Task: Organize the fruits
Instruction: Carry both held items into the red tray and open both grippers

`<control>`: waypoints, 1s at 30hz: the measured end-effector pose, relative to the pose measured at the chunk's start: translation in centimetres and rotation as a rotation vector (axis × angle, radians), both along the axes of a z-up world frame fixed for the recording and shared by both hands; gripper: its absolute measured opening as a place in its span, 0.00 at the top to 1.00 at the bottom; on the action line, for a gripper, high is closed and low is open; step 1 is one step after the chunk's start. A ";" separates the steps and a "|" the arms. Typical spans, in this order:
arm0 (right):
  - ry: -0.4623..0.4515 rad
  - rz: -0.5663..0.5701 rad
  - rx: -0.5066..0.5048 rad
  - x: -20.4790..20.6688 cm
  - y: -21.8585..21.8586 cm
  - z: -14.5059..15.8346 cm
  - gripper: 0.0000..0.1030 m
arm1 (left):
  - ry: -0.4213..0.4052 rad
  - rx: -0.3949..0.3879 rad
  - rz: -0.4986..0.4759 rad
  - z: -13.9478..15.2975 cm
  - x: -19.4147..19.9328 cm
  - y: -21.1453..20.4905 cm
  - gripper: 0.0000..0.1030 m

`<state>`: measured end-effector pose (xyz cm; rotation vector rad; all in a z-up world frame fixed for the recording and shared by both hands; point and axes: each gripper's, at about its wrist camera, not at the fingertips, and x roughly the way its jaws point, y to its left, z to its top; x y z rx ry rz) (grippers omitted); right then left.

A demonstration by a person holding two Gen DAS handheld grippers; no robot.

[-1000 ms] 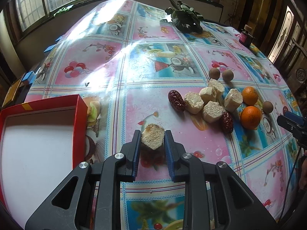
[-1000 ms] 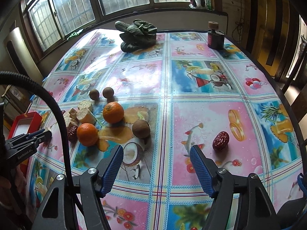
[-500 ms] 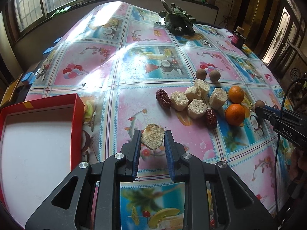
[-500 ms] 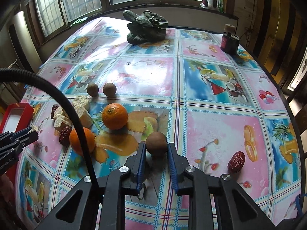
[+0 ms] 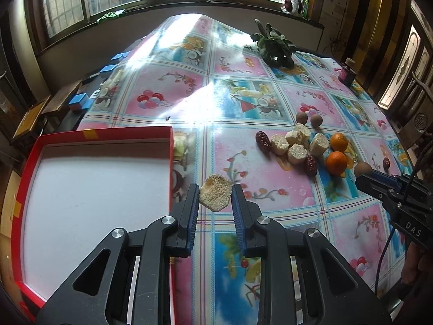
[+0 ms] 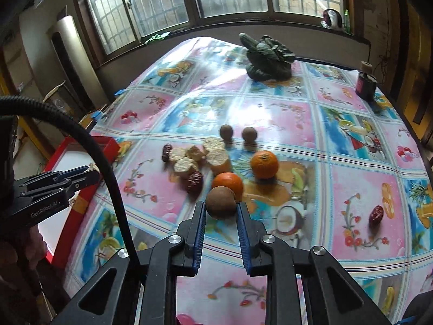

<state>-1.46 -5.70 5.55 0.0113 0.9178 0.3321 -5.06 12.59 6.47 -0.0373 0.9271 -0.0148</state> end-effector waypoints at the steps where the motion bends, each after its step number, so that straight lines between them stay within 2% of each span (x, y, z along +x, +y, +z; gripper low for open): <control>1: 0.002 0.022 0.005 0.0 0.9 0.0 0.78 | -0.001 0.005 0.011 0.1 -0.3 0.6 0.77; 11: 0.007 0.235 0.055 1.2 10.3 0.4 0.79 | 0.016 0.033 0.125 -0.6 -2.5 6.1 0.77; 16: 0.007 0.332 0.065 2.6 15.2 0.4 0.79 | 0.041 0.021 0.162 -1.7 -3.0 8.3 0.77; 24: 0.036 0.436 0.038 5.8 22.0 -1.3 0.79 | 0.066 0.014 0.195 -3.1 -3.0 10.0 0.77; 30: 0.077 0.471 -0.015 6.9 24.5 -3.9 0.79 | 0.072 0.018 0.209 -3.4 -2.4 10.3 0.77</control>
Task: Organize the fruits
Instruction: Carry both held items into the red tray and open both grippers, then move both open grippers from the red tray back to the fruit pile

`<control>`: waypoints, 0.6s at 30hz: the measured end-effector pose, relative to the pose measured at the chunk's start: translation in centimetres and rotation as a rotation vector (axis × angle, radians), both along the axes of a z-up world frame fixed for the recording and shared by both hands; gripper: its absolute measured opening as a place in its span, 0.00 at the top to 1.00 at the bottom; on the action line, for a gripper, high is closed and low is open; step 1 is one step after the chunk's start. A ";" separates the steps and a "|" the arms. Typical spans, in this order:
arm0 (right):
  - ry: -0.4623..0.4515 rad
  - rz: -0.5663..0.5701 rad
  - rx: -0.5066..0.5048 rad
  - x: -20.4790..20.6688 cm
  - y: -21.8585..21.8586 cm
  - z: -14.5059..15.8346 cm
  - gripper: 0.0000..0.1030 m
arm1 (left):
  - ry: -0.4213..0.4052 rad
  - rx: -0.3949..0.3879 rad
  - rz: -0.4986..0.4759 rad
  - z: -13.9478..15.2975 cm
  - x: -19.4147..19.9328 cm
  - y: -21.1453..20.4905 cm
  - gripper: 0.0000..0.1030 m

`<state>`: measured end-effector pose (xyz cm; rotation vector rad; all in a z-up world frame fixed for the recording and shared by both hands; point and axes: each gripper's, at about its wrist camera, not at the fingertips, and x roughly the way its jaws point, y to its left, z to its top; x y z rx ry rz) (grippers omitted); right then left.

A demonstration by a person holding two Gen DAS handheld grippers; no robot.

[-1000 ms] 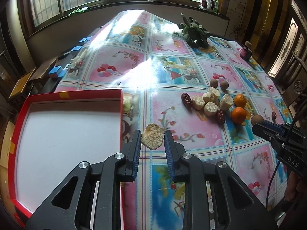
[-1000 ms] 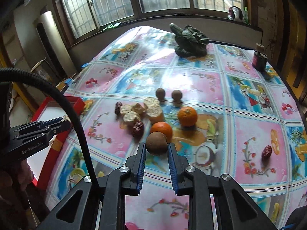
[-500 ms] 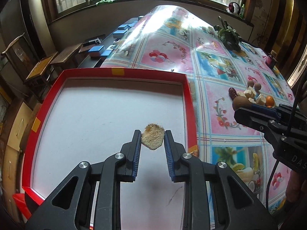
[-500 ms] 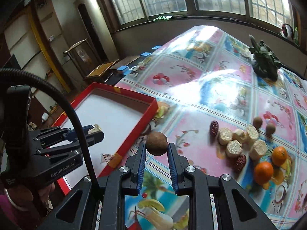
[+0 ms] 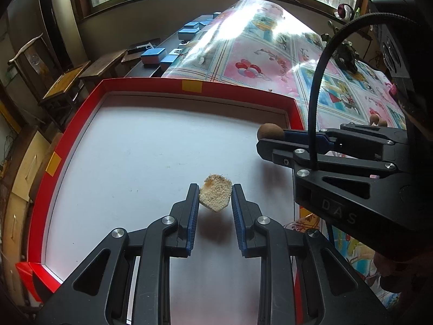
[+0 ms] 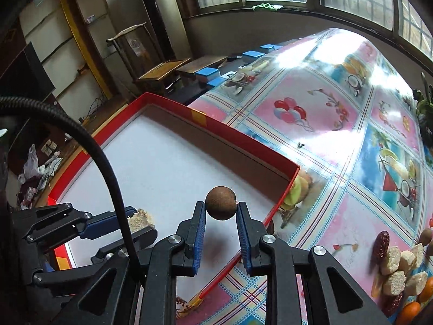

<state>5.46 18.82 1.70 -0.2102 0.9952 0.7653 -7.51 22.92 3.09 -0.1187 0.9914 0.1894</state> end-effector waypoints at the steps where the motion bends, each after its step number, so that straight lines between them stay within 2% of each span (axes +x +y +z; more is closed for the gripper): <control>1: 0.002 0.003 0.002 0.1 0.2 -0.2 0.79 | 0.006 -0.006 0.003 -0.1 0.1 0.1 0.77; 7: -0.002 0.029 -0.024 0.3 1.1 -0.9 0.77 | 0.030 -0.061 0.029 -0.5 0.6 0.9 0.76; 9: -0.001 0.030 -0.021 0.2 1.2 -1.0 0.76 | 0.030 -0.070 0.021 -0.4 0.6 0.7 0.72; 10: 0.001 0.028 -0.019 0.2 1.2 -1.0 0.76 | 0.029 -0.069 0.016 -0.4 0.5 0.6 0.67; 11: 0.000 0.026 -0.015 0.1 1.1 -0.9 0.75 | 0.028 -0.059 0.018 -0.3 0.5 0.5 0.56; 13: -0.007 0.020 -0.010 -0.2 0.7 -0.4 0.75 | 0.007 -0.044 0.032 0.0 0.4 0.5 0.46; 18: -0.017 -0.014 0.028 -1.2 -1.7 1.4 0.71 | -0.009 -0.033 0.043 0.5 0.1 0.3 0.45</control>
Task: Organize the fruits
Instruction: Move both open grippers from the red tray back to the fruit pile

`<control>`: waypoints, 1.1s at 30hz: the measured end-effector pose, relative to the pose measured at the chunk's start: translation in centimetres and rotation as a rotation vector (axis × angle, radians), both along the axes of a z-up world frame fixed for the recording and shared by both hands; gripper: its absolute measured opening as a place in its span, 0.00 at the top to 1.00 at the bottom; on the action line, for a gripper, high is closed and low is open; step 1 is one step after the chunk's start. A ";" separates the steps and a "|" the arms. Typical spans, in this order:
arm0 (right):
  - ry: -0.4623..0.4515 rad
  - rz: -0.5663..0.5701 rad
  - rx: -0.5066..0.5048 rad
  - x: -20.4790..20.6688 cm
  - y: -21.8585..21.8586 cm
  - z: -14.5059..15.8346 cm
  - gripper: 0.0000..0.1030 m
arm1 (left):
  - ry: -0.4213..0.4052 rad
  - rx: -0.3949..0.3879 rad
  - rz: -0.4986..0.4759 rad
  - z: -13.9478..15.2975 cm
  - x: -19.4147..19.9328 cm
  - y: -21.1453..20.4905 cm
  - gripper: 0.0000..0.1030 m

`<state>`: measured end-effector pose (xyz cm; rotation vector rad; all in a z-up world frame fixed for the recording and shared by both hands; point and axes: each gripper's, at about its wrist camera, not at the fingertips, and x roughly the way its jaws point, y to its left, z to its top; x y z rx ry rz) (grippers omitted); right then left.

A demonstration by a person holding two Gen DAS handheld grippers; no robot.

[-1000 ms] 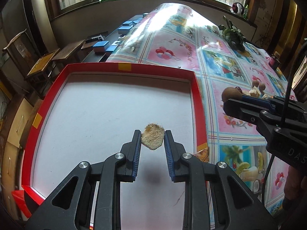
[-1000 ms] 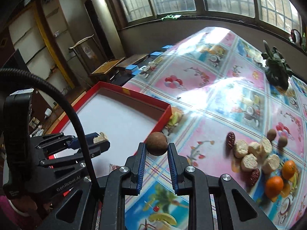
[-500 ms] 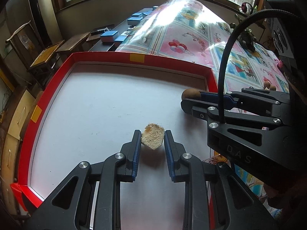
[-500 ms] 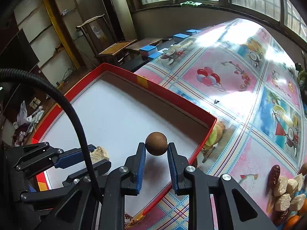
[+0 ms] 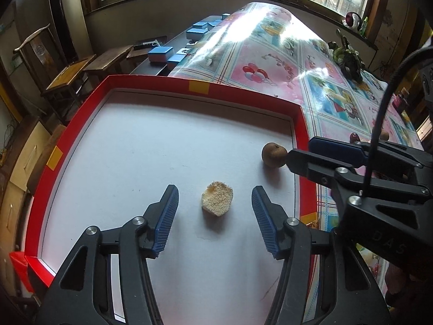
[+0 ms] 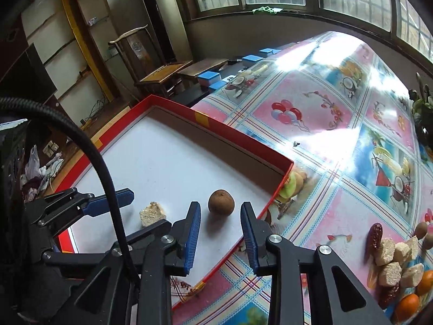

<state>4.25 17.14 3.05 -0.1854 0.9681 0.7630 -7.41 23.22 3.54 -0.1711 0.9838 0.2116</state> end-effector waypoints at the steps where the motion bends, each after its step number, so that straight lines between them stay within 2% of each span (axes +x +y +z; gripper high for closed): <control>1: -0.005 -0.009 0.007 -0.2 -0.6 0.3 0.68 | 0.001 0.000 -0.001 0.0 0.0 -0.1 0.45; 9: -0.037 -0.085 0.013 -2.2 -5.3 2.0 0.66 | -0.034 0.020 -0.012 1.2 -0.2 -1.9 0.45; 19: -0.044 -0.188 -0.006 -4.2 -11.3 2.1 0.66 | -0.054 0.007 -0.092 2.3 0.5 -6.1 0.45; 33: -0.030 -0.360 -0.005 -4.6 -20.1 1.7 0.65 | -0.009 -0.027 -0.217 1.1 4.2 -12.7 0.45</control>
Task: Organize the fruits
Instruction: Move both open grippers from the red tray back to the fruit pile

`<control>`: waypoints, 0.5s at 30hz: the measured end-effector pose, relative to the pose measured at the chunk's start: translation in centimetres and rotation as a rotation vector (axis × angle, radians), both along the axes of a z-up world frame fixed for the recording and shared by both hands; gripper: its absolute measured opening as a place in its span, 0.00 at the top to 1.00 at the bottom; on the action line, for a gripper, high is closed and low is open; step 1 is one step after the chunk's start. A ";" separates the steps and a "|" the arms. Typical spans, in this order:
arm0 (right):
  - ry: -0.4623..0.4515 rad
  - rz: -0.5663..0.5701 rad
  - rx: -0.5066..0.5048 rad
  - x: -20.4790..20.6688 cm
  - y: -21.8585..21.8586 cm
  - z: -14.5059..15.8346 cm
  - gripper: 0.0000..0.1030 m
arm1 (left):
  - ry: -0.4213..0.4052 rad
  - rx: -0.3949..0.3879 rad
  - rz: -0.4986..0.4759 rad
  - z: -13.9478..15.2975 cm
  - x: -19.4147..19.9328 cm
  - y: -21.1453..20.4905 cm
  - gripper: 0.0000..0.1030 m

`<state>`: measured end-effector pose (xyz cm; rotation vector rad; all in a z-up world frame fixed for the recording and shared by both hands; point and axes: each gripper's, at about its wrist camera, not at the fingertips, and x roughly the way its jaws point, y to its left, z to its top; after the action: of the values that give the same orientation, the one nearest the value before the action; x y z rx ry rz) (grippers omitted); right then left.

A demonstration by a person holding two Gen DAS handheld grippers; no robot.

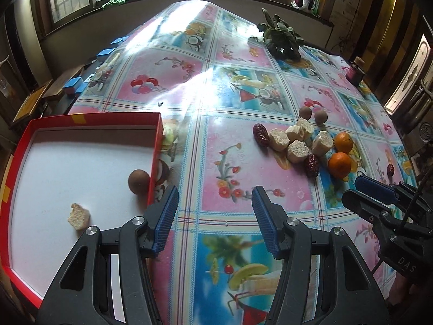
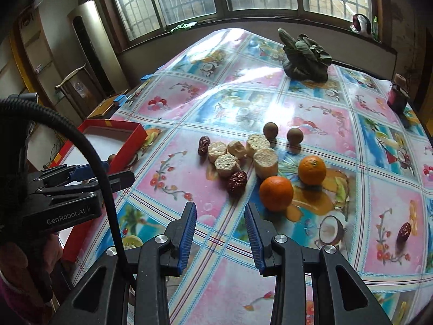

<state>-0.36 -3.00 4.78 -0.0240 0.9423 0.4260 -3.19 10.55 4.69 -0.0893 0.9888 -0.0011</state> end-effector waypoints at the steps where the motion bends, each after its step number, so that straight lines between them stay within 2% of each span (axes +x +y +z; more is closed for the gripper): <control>1: 0.001 -0.008 0.004 0.0 -0.5 0.0 0.65 | 0.006 -0.004 -0.001 -0.1 0.5 -0.3 0.45; 9: 0.002 -0.033 0.030 0.0 -2.4 -0.2 0.65 | 0.018 -0.051 0.020 0.0 5.1 -1.9 0.45; 15: 0.011 -0.033 0.052 0.1 -3.3 -0.6 0.65 | 0.043 -0.047 0.053 -0.7 9.1 -2.9 0.45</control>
<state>-0.24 -6.34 4.17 0.0409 0.9409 0.4201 5.93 7.61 4.02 -0.1590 1.0298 0.0264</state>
